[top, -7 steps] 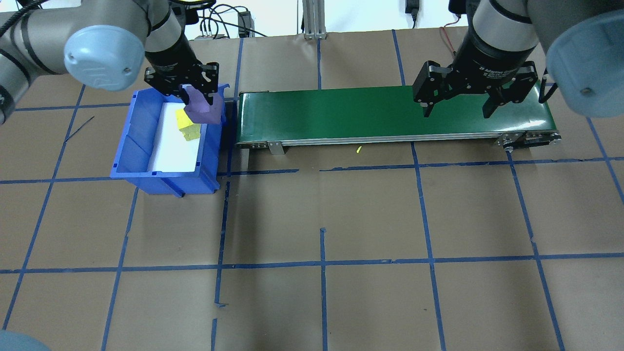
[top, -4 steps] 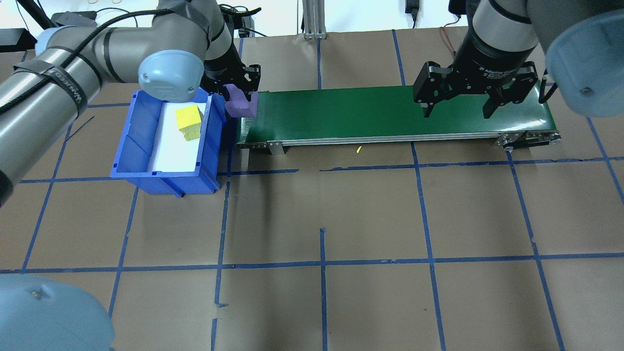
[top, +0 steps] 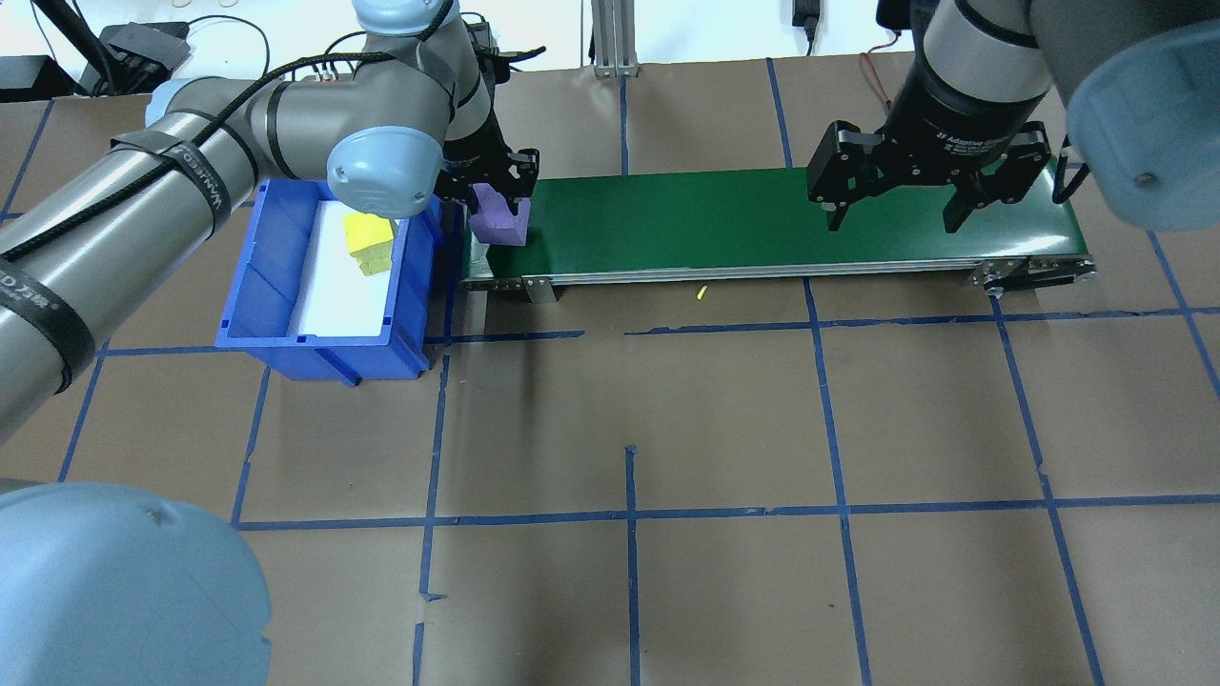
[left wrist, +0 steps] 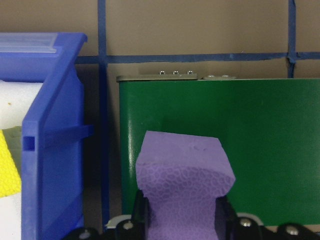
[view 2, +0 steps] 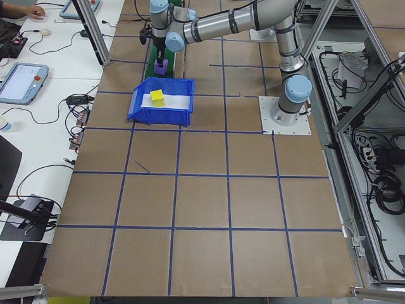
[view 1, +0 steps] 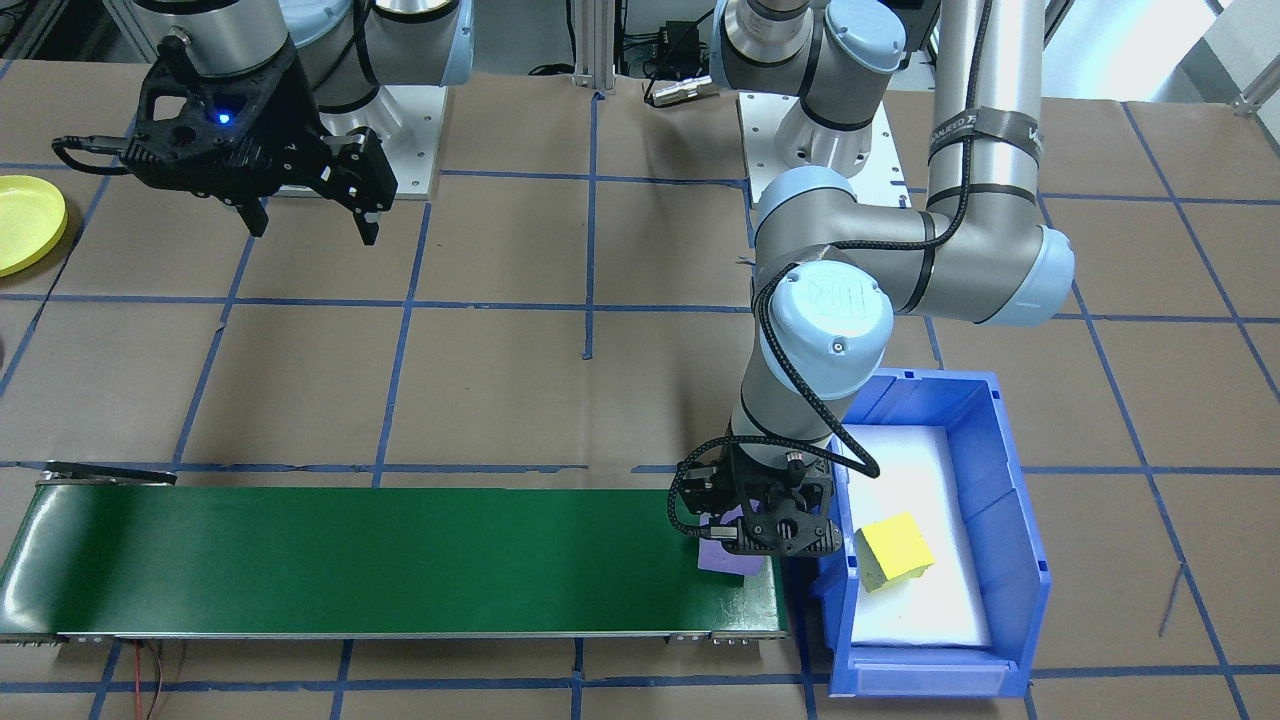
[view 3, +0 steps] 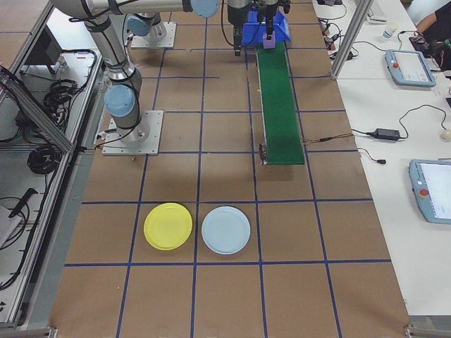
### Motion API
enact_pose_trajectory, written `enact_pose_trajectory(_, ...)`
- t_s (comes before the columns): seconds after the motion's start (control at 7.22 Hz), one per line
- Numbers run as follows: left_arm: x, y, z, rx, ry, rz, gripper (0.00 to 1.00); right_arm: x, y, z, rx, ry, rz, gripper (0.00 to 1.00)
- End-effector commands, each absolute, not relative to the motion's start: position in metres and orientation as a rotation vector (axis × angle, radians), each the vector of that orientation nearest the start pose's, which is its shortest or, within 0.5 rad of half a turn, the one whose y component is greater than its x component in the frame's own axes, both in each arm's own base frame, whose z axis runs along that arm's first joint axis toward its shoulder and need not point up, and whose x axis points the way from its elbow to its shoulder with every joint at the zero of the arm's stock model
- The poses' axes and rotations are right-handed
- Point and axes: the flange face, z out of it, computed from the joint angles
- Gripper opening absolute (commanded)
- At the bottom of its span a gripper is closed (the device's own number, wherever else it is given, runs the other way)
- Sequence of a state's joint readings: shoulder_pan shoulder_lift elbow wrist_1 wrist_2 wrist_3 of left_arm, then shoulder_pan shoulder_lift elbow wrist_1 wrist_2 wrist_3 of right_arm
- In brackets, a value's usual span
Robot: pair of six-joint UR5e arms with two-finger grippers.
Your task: Move block left to right into plate
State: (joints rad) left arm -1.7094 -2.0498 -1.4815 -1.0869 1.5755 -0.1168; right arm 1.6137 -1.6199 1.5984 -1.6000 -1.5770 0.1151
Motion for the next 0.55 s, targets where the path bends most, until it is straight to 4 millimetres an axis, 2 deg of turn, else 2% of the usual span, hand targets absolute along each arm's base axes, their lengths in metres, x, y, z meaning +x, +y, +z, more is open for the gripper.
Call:
enact_pose_trajectory(0.0,-0.224,-0.64,0.294,-0.064,3.15,-0.129,1.0,0.153,-0.47,0.501,0.114,3.141,-0.08,1.0)
enact_pose_trajectory(0.14,-0.224,-0.641,0.3,-0.056,3.151,-0.146,1.0,0.153,-0.47,0.501,0.114,3.141,-0.08,1.0)
enact_pose_trajectory(0.28,-0.223,-0.634,0.333,-0.058,3.152,-0.208,1.0,0.154,-0.47,0.501,0.113,3.139,-0.082,1.0)
enact_pose_trajectory(0.42,-0.222,-0.626,0.353,-0.059,3.149,-0.207,1.0,0.154,-0.47,0.5,0.111,3.141,-0.08,1.0)
